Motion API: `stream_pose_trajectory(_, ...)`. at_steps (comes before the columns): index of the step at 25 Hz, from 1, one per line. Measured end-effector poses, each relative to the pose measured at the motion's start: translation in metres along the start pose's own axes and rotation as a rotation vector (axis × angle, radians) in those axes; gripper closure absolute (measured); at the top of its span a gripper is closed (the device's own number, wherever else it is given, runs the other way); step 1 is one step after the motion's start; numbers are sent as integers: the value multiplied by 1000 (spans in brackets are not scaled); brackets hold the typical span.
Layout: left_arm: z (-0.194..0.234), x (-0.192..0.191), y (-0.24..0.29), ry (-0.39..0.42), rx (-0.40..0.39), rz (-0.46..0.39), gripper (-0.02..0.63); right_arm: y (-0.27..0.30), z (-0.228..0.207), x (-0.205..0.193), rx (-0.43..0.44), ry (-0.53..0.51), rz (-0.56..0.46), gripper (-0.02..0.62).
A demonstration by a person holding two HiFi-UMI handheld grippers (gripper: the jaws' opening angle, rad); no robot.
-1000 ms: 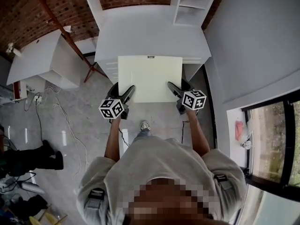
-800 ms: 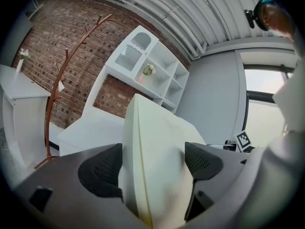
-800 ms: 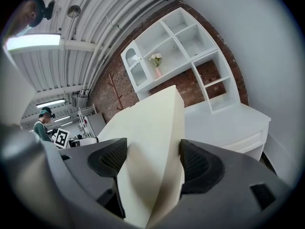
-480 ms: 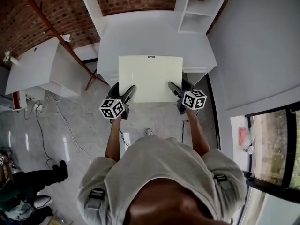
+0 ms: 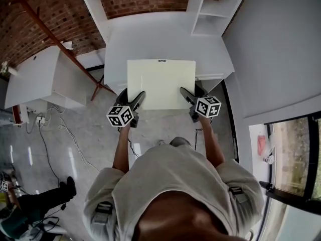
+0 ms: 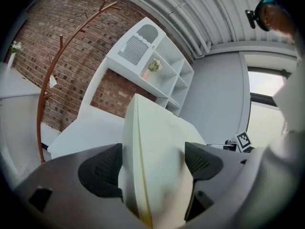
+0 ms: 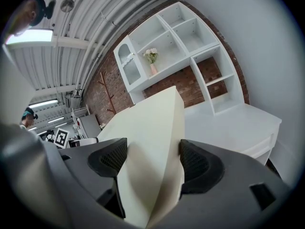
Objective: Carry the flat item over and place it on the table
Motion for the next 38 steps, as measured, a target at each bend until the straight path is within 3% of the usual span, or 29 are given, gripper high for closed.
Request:
stream_pose_trajectory(18,24,6,34,-8,23,20,189,39,-27,1,6,28,15,229)
stream_pose_trajectory(38,87,72,196,-37,55,49,189,172,-143,78,16,49,25,230)
Point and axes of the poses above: the fingertips, and each gripper's own axes: y forward along the fingers, z to its left, x out of its top, the point moved 9 cm from there along -y, backward along the fingers, and after that the axes turned 5 degrees about -y, right-handed, at the moved point
